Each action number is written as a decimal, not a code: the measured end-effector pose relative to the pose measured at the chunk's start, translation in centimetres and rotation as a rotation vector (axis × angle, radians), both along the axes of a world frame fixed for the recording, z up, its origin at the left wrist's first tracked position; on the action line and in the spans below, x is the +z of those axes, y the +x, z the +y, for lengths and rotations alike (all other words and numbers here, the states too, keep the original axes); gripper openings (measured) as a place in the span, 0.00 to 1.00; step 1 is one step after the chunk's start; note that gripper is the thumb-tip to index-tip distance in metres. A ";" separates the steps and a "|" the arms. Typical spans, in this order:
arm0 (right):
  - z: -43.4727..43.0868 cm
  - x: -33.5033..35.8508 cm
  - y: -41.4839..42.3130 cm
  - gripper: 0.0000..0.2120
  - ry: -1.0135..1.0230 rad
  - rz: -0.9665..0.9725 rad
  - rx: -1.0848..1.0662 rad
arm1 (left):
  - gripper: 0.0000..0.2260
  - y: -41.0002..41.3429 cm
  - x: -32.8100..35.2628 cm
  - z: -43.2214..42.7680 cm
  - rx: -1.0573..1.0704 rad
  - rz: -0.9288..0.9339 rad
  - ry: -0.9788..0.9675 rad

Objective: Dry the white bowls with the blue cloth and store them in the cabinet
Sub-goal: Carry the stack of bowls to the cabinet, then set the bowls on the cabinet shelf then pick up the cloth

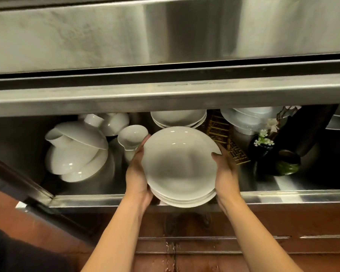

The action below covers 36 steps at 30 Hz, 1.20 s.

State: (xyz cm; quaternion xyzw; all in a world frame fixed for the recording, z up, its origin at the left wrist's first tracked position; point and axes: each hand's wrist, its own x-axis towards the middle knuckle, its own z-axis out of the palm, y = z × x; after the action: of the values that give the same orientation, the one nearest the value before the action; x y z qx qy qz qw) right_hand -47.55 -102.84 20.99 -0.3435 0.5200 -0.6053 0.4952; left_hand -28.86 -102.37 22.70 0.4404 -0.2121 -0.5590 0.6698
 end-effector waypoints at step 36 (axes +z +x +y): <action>3.5 7.4 2.9 0.22 -0.771 0.445 0.455 | 0.31 4.2 6.6 12.7 0.483 -0.706 -0.496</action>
State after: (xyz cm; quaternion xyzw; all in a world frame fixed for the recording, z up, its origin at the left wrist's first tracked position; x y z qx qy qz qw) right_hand -44.63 -99.35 28.35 -0.7272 0.2634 -0.5422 0.3284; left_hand -24.66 -89.69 29.33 0.4668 -0.4447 -0.1370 0.7521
